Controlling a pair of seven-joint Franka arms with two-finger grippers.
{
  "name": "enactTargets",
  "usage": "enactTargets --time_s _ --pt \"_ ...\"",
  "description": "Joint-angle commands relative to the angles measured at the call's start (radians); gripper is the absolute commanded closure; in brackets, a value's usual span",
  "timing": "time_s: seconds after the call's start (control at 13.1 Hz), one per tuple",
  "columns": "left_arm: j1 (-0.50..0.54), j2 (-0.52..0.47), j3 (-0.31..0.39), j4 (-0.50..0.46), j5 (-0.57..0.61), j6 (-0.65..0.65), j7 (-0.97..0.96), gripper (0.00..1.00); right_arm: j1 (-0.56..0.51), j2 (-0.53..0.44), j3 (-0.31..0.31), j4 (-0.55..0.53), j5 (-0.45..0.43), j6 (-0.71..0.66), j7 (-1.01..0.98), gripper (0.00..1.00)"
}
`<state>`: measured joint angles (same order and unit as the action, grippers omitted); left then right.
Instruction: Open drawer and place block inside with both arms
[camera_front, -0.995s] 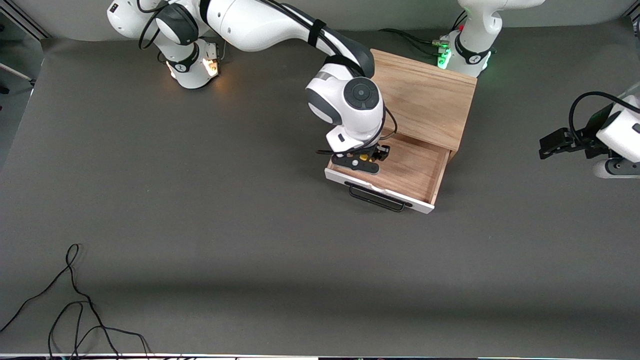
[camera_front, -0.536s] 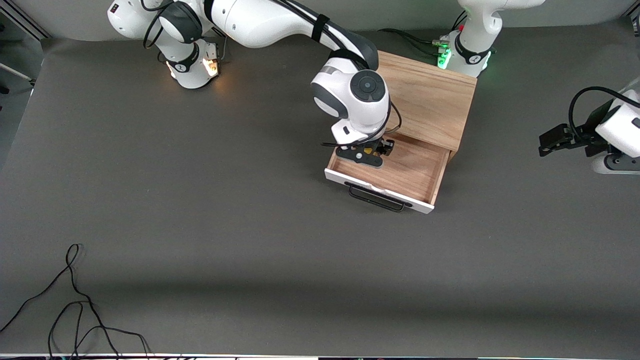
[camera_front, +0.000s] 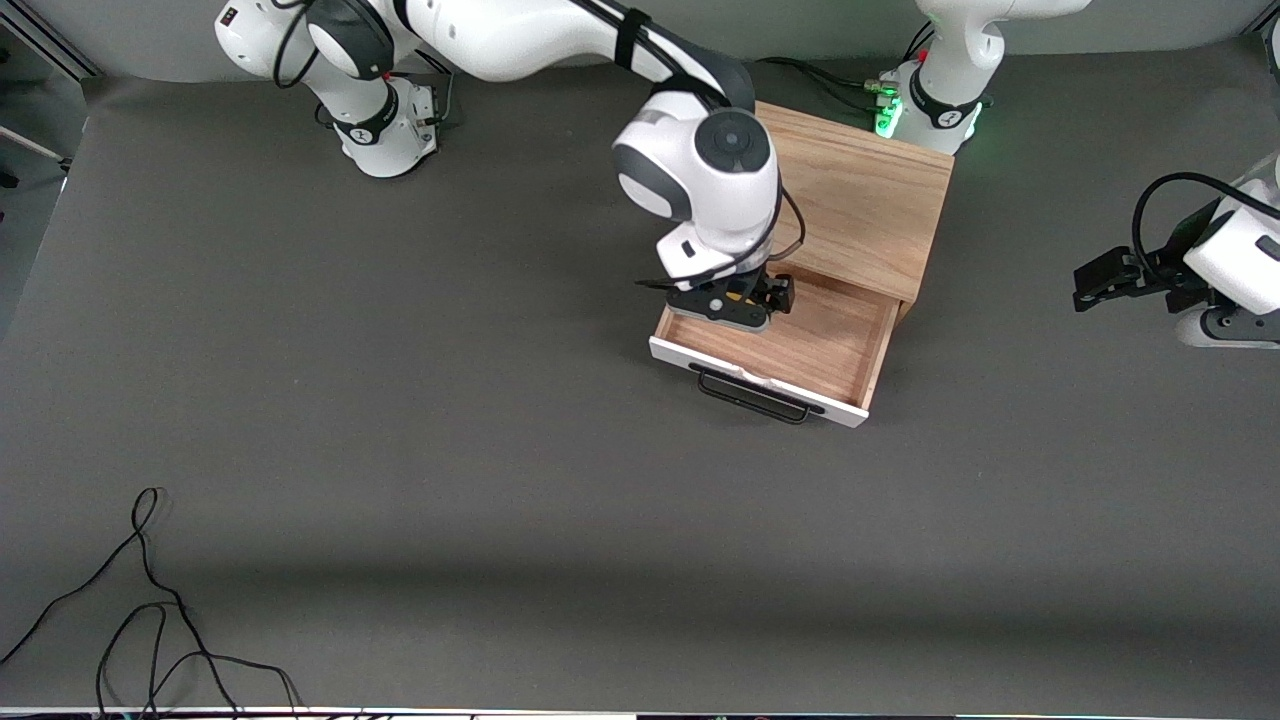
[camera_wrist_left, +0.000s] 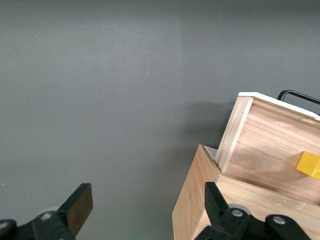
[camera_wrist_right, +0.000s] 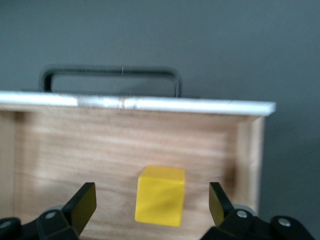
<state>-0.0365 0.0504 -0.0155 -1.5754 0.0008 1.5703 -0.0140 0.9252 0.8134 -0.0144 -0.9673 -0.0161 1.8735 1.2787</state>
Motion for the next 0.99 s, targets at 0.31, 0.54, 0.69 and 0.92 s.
enactTargets --time_s 0.31,0.54,0.69,0.92 --pt "-0.013 -0.035 0.014 -0.023 0.011 -0.024 0.026 0.00 -0.219 -0.316 -0.004 -0.183 -0.016 -0.109 -0.261 0.00" --pt "-0.016 -0.044 0.012 -0.023 0.014 -0.027 0.028 0.00 -0.366 -0.474 -0.006 -0.353 0.019 -0.099 -0.480 0.00" --pt "-0.014 -0.044 0.012 -0.023 0.018 -0.032 0.028 0.00 -0.436 -0.535 -0.030 -0.424 0.034 -0.102 -0.625 0.00" --pt "-0.013 -0.043 0.014 -0.023 0.018 -0.033 0.039 0.00 -0.531 -0.672 -0.103 -0.600 0.089 -0.073 -0.748 0.00"
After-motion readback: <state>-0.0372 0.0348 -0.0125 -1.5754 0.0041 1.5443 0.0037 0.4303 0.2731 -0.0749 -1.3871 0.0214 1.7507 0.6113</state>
